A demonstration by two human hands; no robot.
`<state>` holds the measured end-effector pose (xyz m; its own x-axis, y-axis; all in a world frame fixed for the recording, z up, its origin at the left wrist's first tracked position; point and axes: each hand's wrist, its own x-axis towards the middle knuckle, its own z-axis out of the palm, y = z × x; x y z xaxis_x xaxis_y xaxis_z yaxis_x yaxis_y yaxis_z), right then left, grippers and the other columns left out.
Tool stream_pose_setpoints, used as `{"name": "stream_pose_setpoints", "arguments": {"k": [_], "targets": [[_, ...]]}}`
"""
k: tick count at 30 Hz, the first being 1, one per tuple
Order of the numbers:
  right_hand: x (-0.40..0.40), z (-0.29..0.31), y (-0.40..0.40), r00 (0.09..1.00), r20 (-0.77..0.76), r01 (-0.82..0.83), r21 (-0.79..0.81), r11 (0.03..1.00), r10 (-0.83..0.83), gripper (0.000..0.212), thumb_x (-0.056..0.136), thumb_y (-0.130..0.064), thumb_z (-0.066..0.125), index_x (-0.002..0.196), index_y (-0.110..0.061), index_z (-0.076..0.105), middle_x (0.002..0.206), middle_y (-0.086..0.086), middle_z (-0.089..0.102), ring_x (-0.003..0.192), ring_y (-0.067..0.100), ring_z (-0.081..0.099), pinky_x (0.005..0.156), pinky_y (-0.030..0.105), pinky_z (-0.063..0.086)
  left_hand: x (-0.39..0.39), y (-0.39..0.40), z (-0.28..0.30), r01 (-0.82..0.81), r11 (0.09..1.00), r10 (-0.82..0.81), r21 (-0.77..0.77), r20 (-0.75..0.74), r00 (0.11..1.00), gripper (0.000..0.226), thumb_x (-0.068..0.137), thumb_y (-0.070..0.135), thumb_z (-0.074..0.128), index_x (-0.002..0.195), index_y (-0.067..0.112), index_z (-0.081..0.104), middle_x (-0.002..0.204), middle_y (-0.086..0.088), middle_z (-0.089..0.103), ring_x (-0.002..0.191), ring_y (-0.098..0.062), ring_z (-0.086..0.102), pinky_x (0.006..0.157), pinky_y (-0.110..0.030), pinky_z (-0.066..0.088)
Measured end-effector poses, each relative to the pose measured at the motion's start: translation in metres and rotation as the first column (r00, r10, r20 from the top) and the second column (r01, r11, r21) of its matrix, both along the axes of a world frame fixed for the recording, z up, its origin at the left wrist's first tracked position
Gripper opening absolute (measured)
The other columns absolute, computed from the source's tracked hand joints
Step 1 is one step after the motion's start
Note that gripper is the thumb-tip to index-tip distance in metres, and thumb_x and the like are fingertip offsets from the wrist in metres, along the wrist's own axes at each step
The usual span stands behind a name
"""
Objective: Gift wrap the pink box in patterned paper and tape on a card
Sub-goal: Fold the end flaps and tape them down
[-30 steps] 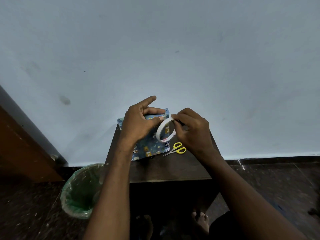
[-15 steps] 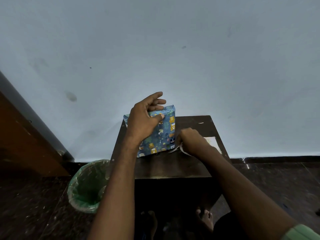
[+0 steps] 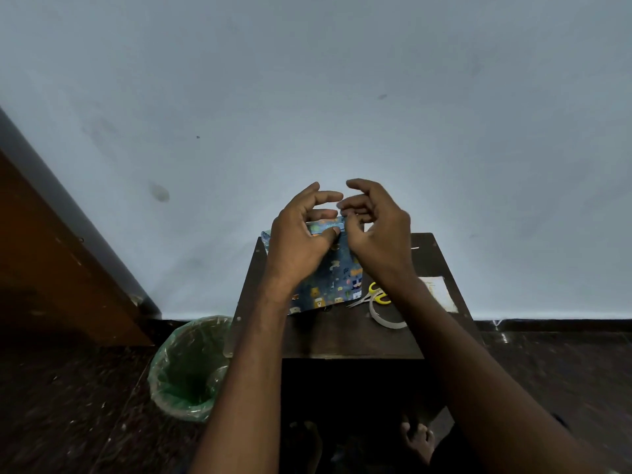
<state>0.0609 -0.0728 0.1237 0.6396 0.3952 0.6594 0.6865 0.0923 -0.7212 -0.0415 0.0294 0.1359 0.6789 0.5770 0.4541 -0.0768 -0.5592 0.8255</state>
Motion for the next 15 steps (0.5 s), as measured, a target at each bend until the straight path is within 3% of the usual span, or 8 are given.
{"name": "stream_pose_setpoints", "arguments": {"k": [4, 6, 8, 11, 15], "targets": [[-0.001, -0.009, 0.004, 0.999, 0.051, 0.013, -0.102, 0.995, -0.008, 0.058, 0.082, -0.012, 0.072, 0.137, -0.020, 0.057, 0.101, -0.009, 0.072, 0.093, 0.011, 0.068, 0.084, 0.032, 0.056, -0.008, 0.003, 0.000, -0.033, 0.999, 0.032, 0.012, 0.055, 0.998, 0.058, 0.087, -0.001, 0.077, 0.134, 0.030, 0.068, 0.144, 0.019, 0.062, 0.109, 0.001, 0.071, 0.088, -0.021, 0.058], [-0.003, -0.015, 0.006, 0.979, 0.201, 0.023, -0.174, 0.984, 0.012, 0.058, 0.081, -0.018, 0.074, 0.137, -0.018, 0.059, 0.107, -0.005, 0.069, 0.102, 0.016, 0.063, 0.090, 0.034, 0.052, -0.017, 0.013, -0.005, -0.136, 0.986, 0.131, 0.094, 0.057, 0.990, 0.060, 0.084, 0.003, 0.080, 0.135, 0.034, 0.067, 0.135, 0.022, 0.067, 0.110, 0.000, 0.069, 0.081, -0.019, 0.056], [-0.001, -0.024, 0.010, 0.925, 0.378, 0.062, -0.259, 0.964, 0.042, 0.052, 0.080, -0.021, 0.077, 0.131, -0.015, 0.066, 0.116, 0.002, 0.066, 0.110, 0.024, 0.059, 0.095, 0.042, 0.049, -0.028, 0.027, -0.014, -0.246, 0.960, 0.238, 0.136, 0.076, 0.968, 0.059, 0.081, 0.010, 0.084, 0.133, 0.034, 0.069, 0.127, 0.019, 0.072, 0.111, -0.003, 0.069, 0.085, -0.017, 0.055], [0.002, -0.036, 0.017, 0.886, 0.464, 0.133, -0.296, 0.946, 0.021, 0.049, 0.078, -0.009, 0.080, 0.127, -0.012, 0.071, 0.122, 0.010, 0.063, 0.117, 0.031, 0.056, 0.097, 0.046, 0.049, -0.044, 0.039, -0.026, -0.283, 0.959, 0.280, 0.027, 0.080, 0.957, 0.059, 0.081, 0.015, 0.090, 0.133, 0.029, 0.068, 0.116, 0.011, 0.076, 0.110, -0.007, 0.071, 0.090, -0.013, 0.052], [-0.002, -0.039, 0.024, 0.842, 0.534, 0.203, -0.182, 0.962, -0.077, 0.042, 0.076, 0.009, 0.070, 0.115, -0.006, 0.076, 0.115, 0.012, 0.068, 0.112, 0.033, 0.057, 0.089, 0.044, 0.051, -0.051, 0.037, -0.030, -0.250, 0.966, 0.256, -0.067, 0.098, 0.962, 0.063, 0.078, 0.016, 0.094, 0.133, 0.030, 0.069, 0.108, 0.010, 0.078, 0.101, -0.012, 0.074, 0.089, -0.030, 0.059]]}}
